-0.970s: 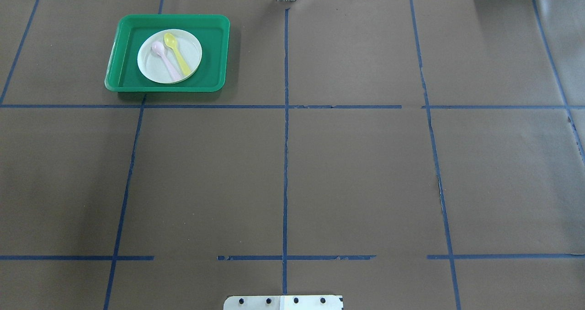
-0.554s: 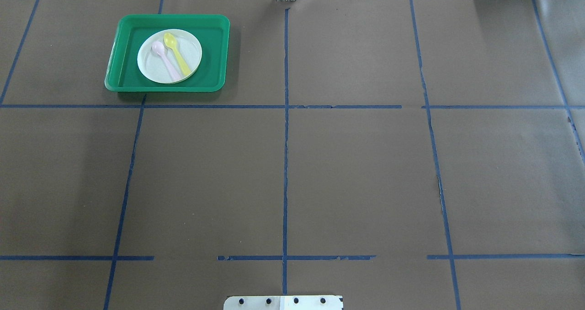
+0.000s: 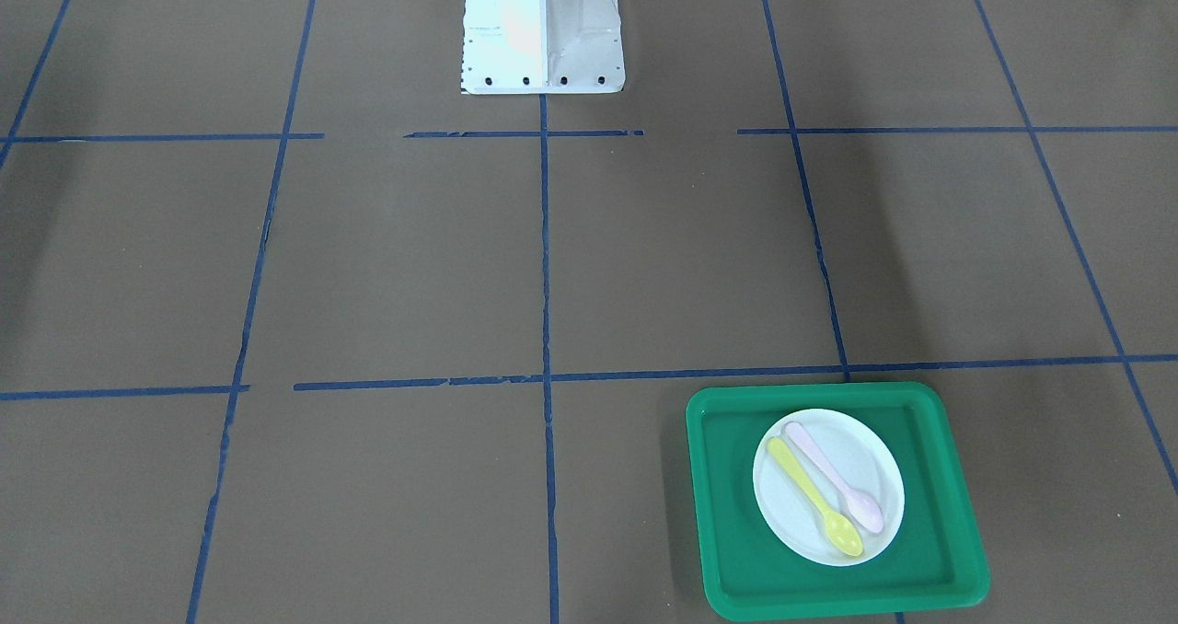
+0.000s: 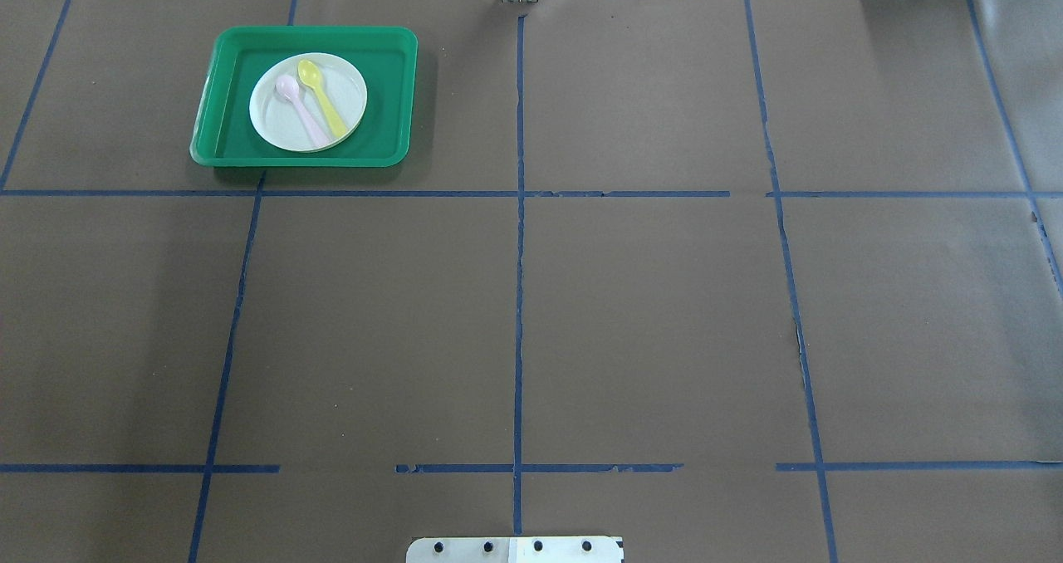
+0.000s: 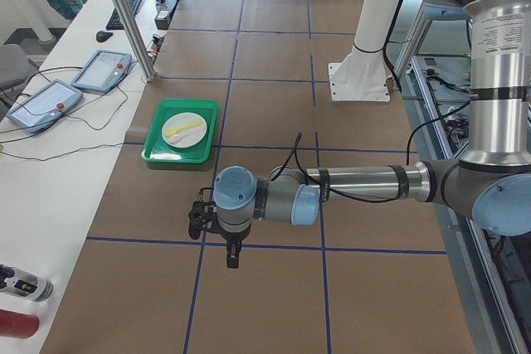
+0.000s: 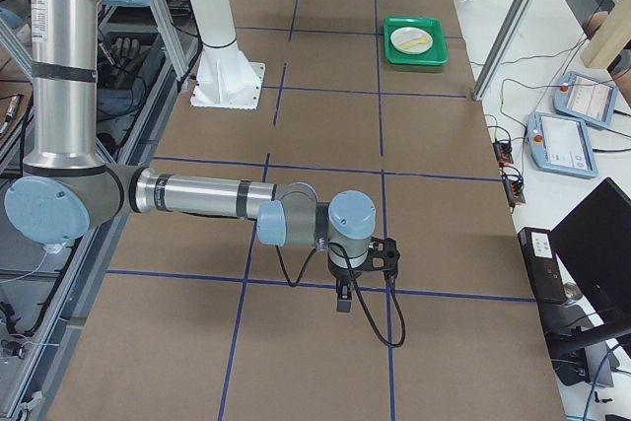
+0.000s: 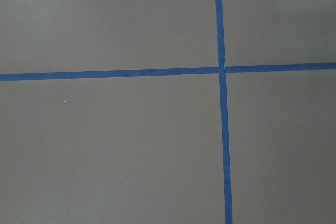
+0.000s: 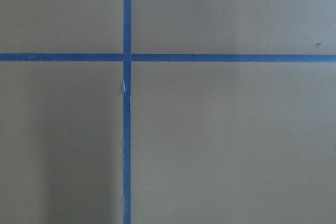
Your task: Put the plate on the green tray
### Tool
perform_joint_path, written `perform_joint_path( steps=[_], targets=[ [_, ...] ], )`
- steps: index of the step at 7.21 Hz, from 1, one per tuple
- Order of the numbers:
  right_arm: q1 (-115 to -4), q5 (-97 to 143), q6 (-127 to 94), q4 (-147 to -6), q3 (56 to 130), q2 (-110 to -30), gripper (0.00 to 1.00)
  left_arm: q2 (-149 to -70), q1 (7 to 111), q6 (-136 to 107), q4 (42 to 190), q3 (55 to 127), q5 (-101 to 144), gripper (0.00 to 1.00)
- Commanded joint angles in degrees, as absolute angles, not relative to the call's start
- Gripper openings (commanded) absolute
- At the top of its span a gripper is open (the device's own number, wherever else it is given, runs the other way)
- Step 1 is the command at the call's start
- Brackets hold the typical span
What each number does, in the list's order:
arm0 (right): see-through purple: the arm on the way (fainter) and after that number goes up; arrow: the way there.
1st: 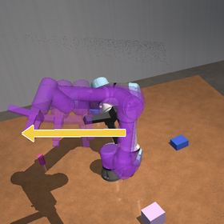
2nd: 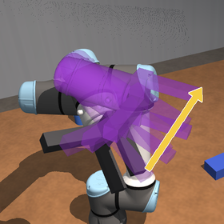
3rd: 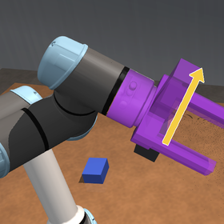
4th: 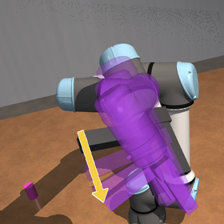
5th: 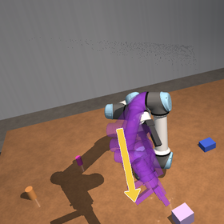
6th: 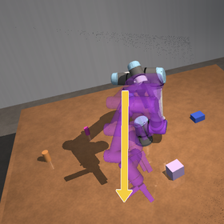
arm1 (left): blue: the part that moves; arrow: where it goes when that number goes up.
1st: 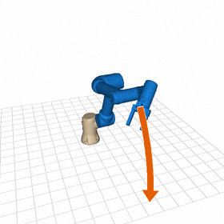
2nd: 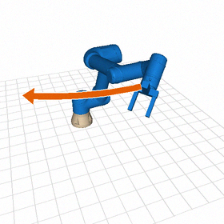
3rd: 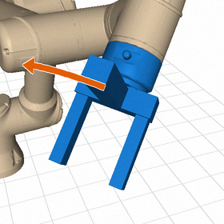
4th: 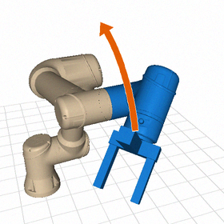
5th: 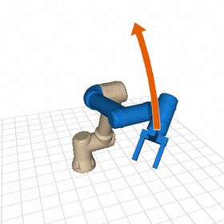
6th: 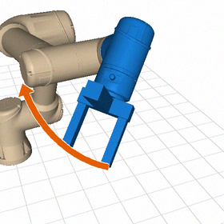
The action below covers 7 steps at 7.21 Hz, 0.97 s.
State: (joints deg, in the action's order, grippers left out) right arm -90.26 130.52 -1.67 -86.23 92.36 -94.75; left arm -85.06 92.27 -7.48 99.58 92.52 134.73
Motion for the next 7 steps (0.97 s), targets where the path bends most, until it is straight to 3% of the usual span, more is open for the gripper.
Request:
perform_joint_path(
  steps=[1, 7],
  targets=[
    [-90.3, 130.5, -1.7, -86.3, 92.4, -94.7, 1.0, -85.2, 91.2, -9.0, 100.0, 92.7, 134.6, 1.0],
    [-90.3, 130.5, -1.7, -86.3, 92.4, -94.7, 1.0, -84.8, 88.1, -9.1, 101.8, 92.3, 134.9, 1.0]
  ],
)
